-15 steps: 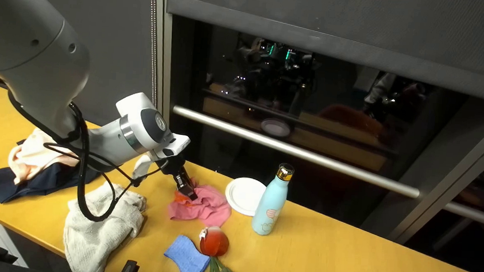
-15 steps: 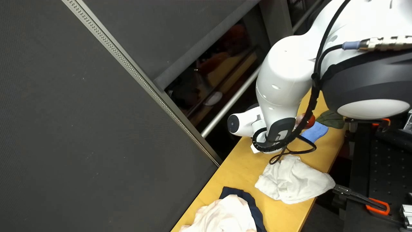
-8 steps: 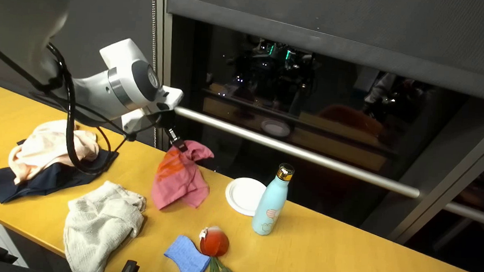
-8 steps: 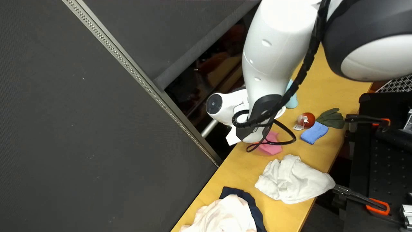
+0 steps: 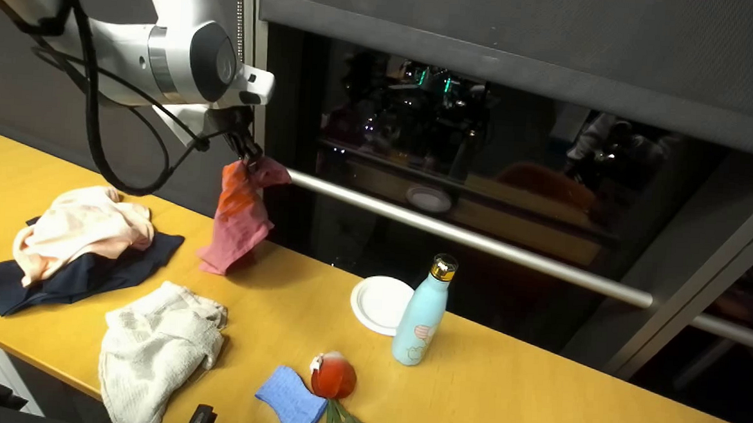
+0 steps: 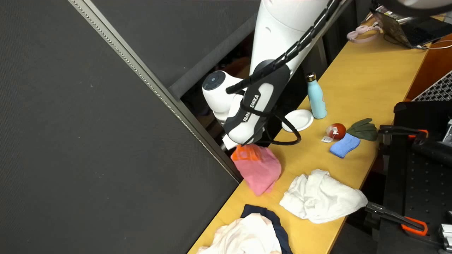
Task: Pile the towel and t-shirts together.
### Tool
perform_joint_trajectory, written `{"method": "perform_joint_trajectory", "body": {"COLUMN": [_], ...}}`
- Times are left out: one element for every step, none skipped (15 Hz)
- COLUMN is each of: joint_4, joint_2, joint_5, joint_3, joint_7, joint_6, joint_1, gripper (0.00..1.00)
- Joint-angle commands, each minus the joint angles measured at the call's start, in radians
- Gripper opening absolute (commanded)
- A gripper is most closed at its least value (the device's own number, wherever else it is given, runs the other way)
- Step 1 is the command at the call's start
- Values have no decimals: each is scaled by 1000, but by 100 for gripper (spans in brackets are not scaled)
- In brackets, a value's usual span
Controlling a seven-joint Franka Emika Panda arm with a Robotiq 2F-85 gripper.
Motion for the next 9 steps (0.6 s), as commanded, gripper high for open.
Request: {"method": "perform_joint_trajectory", "body": {"joint_4": [179, 231, 294, 345, 397, 450, 499, 547, 594], "joint_2": [67, 86, 101, 118, 138, 164, 191, 220, 252], "joint_5": [126, 153, 175, 191, 203, 209, 213, 216, 217], "joint_3": [143, 165, 178, 188, 195, 207, 217, 227, 237], "joint_7": [-265, -329, -380, -426, -469, -505, -542, -578, -612], "joint_6": [-133, -186, -260, -320, -374, -426, -473, -517, -558], "joint_1": [-71, -73, -61, -49, -34, -19, -6, 7, 24], "gripper": [1, 1, 1, 1, 1, 1, 1, 1, 1]}}
